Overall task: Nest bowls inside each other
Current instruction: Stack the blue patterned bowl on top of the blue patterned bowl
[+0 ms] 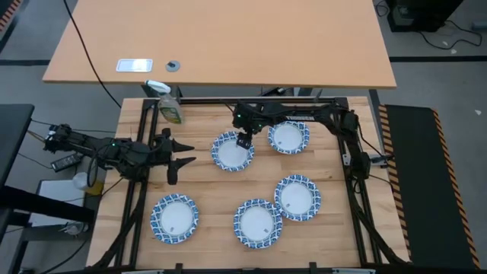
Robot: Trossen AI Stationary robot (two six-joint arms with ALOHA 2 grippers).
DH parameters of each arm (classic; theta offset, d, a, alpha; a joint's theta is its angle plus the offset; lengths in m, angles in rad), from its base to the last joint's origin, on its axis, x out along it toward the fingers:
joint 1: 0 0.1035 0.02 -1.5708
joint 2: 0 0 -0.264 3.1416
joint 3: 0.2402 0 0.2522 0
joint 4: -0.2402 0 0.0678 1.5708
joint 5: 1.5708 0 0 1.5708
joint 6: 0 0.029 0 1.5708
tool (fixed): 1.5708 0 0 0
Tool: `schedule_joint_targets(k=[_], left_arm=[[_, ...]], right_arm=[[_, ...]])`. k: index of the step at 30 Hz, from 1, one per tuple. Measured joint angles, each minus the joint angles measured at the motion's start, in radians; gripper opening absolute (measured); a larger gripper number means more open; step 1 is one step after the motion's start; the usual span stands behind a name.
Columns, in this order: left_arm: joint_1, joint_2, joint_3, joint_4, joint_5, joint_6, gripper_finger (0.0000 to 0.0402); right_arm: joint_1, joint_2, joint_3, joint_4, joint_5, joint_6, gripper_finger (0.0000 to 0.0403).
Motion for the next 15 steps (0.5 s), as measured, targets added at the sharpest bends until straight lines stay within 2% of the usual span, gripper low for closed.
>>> schedule_joint_targets(k=[3,7,11,15], left_arm=[[0.003,0.0,0.0,-0.001,0.0,-0.001,0.0181],[0.003,0.0,0.0,-0.009,0.0,-0.001,0.0181],[0.003,0.0,0.0,-0.009,0.0,0.0,0.0181],[0.003,0.0,0.0,-0.009,0.0,0.001,0.0181]], right_arm=[[-0.015,0.053,0.004,-0.007,-0.05,0.009,0.0296],[0.005,0.092,0.012,-0.039,-0.001,0.051,0.0309],[0.035,0.086,0.011,-0.035,0.016,0.05,0.0283],[0.065,0.081,0.011,-0.036,0.024,0.02,0.0229]])
